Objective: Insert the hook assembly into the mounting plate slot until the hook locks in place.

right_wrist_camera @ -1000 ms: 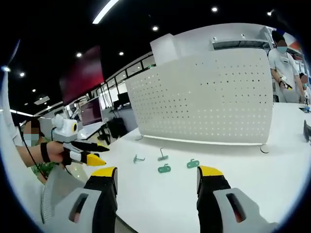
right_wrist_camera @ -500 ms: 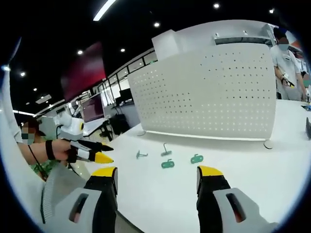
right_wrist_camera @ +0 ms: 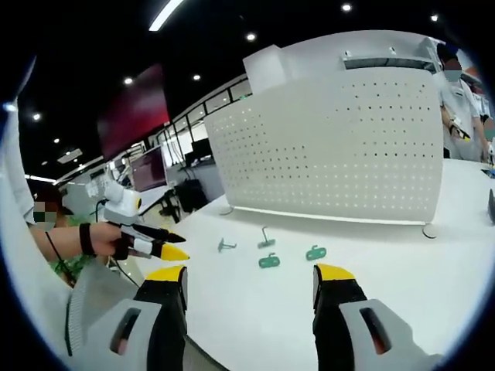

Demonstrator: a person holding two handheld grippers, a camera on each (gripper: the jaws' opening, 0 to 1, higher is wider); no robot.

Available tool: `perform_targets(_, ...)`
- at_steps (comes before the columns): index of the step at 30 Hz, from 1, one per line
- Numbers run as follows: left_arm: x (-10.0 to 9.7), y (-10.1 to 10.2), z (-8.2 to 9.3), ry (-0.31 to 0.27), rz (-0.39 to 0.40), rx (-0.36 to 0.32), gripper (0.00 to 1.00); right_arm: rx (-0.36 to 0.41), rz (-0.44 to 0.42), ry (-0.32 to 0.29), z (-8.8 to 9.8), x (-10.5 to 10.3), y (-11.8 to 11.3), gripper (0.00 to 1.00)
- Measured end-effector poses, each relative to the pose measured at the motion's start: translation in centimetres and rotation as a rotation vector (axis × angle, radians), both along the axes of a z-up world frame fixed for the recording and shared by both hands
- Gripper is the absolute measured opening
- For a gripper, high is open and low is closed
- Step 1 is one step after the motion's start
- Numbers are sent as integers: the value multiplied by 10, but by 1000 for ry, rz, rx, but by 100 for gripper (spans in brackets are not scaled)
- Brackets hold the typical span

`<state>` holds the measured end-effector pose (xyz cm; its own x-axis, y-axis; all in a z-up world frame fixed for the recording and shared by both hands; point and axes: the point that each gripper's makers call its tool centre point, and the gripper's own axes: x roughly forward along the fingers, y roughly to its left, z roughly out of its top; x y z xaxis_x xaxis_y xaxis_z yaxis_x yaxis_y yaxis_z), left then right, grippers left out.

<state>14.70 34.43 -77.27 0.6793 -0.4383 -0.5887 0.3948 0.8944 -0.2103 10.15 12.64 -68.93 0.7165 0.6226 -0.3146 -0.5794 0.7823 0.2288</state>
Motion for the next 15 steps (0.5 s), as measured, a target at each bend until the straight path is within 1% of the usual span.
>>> perform_targets(3,4,2,-3,6,7,3,71,-2,-1,-2,1,0,1,67)
perform_targets(5,8,1,-1,0,35,-37,72,0,-4,-1,0,0,1,67)
perform_targets(6,9,1,-1,3,40,-44,72,0,-6,1,0,-1,0,67)
perform_targets(10,12,1,-7,9,24,-13,70,1,-14,4,-3,-1,-2,67)
perform_targets(15,18,4,-12,25,41,-33,68,3,-31,8,-4,-1,-5,67)
